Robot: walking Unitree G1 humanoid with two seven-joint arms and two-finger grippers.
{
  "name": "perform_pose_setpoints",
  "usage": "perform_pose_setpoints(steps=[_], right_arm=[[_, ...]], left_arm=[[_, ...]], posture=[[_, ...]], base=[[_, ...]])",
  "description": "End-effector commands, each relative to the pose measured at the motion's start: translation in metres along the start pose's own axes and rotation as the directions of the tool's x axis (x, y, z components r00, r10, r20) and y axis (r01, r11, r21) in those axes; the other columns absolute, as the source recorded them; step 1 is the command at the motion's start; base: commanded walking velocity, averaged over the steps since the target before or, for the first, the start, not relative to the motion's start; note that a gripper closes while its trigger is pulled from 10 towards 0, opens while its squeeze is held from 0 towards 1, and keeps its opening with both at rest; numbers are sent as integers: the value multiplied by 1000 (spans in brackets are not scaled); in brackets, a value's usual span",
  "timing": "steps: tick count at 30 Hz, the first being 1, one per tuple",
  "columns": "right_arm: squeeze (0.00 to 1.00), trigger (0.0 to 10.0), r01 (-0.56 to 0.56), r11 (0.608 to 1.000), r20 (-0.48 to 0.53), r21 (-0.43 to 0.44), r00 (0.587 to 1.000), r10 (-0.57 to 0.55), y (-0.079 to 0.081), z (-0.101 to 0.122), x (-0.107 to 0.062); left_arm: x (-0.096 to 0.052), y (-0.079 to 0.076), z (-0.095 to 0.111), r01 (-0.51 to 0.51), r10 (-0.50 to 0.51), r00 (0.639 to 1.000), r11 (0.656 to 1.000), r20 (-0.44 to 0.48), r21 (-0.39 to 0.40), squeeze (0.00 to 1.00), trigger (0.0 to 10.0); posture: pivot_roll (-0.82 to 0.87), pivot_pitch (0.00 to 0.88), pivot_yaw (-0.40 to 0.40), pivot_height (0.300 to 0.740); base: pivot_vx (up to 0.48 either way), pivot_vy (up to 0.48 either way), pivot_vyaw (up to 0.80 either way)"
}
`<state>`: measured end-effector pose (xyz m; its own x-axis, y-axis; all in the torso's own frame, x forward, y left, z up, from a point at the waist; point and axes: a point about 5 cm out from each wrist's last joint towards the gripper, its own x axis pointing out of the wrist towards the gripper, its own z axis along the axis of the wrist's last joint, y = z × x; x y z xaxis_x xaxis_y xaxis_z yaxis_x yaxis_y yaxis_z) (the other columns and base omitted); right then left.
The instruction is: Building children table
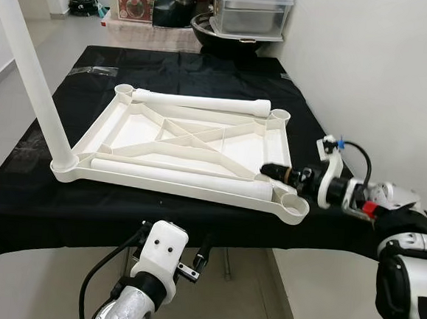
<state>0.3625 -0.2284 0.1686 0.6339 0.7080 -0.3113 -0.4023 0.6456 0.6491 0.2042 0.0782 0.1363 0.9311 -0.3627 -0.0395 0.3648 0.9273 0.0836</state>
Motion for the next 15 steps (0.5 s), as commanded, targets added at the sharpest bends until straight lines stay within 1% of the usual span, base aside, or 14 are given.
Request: perform_pose_setpoints(steps=[1, 4, 8, 12, 15], right_arm=[[0, 10000, 14, 1000, -25, 27, 1000, -14, -3, -6, 0], [0, 10000, 27, 999, -42, 27, 999, -25, -4, -10, 4], [0, 10000, 51, 998, -33, 27, 998, -51, -5, -11, 6], [0, 10000, 51, 998, -31, 40, 998, -49, -5, -10, 5], [0, 10000, 26, 998, -51, 52, 998, -23, -2, -14, 10]], left_arm=[[0, -1, -2, 1, -1, 1000, 1000, -16, -3, 0, 10000], [0, 0, -1, -2, 2, 1000, 1000, -13, -1, 0, 10000], [-1, 0, 0, -5, 5, 1000, 1000, -3, -6, 0, 10000], [-1, 0, 0, -6, 6, 1000, 1000, -10, -2, 0, 10000], [-1, 0, -1, 0, 0, 1000, 1000, -16, -3, 0, 10000]], posture=[[65, 101, -91, 740], [67, 101, -90, 740], [70, 103, -89, 740], [70, 104, -90, 740], [67, 105, -86, 740]], base=[[0, 0, 0], [0, 0, 0], [0, 0, 0], [0, 0, 0], [0, 0, 0]])
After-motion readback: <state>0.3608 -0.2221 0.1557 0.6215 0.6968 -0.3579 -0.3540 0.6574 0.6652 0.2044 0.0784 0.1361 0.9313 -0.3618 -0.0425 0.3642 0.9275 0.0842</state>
